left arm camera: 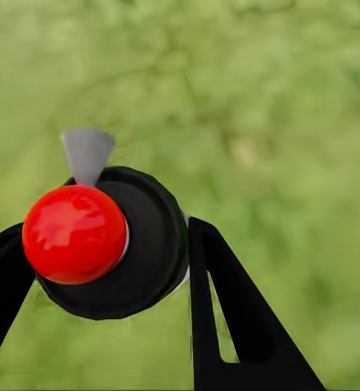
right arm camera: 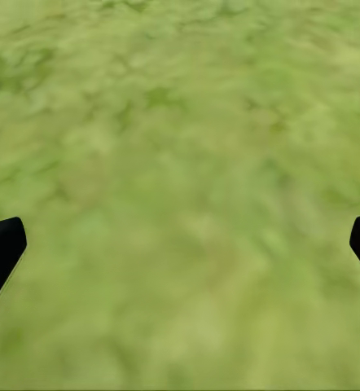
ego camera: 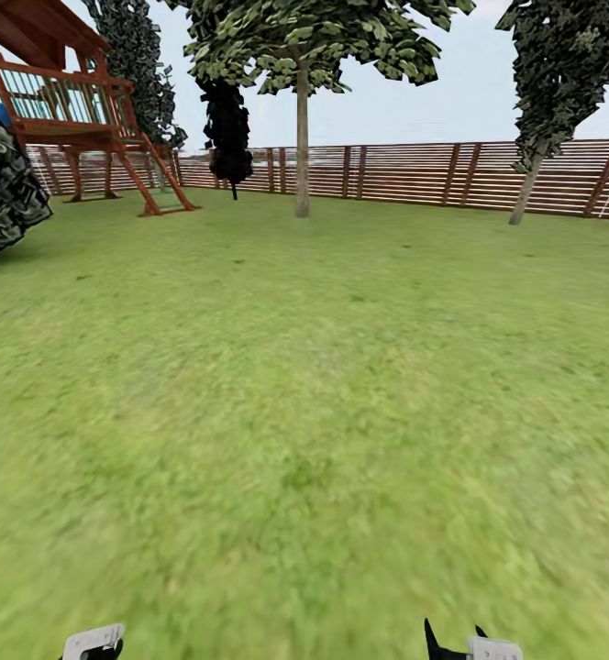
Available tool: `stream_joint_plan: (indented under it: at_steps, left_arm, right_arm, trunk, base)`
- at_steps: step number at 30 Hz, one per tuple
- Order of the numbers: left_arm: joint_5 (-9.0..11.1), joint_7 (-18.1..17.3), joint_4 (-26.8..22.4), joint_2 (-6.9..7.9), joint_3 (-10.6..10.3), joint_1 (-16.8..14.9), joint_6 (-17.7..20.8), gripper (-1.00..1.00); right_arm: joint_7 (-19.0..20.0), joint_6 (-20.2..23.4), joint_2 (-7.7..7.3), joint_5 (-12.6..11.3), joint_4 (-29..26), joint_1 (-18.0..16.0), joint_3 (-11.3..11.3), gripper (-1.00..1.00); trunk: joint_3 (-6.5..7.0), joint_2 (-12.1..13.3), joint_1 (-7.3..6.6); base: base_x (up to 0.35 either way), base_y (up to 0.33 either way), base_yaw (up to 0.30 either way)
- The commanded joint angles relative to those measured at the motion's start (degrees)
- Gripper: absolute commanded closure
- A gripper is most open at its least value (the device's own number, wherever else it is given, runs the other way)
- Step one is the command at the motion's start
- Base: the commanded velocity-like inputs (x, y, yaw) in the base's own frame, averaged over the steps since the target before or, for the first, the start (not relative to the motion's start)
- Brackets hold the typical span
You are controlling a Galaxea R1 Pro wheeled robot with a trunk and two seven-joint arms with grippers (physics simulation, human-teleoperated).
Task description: In the garden, pick up the pesticide atomizer on the floor and spray pesticide onto both trees until each tree trunk is fully covered.
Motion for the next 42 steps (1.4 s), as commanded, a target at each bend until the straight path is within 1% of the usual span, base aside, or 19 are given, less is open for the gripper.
stream_joint_plan:
  at_steps: [1,42]
  left_arm:
    - [-0.39,-0.33,0.03,-0.01,0.51,-0.05,-0.18,1.0]
    - [-0.39,-0.33,0.03,-0.01,0.51,-0.05,-0.18,1.0]
  right_arm:
    - [0.55,-0.15,-0.01,-0.03,0.05,-0.03,-0.47,-1.0]
    - [0.53,-0.16,-0.01,-0.03,0.05,-0.03,-0.48,-1.0]
  trunk:
    - [-0.05,-0.02,0.02]
    - [-0.05,-0.02,0.02]
  base:
    - [0.34,0.0,0.0]
    - [0.34,0.0,0.0]
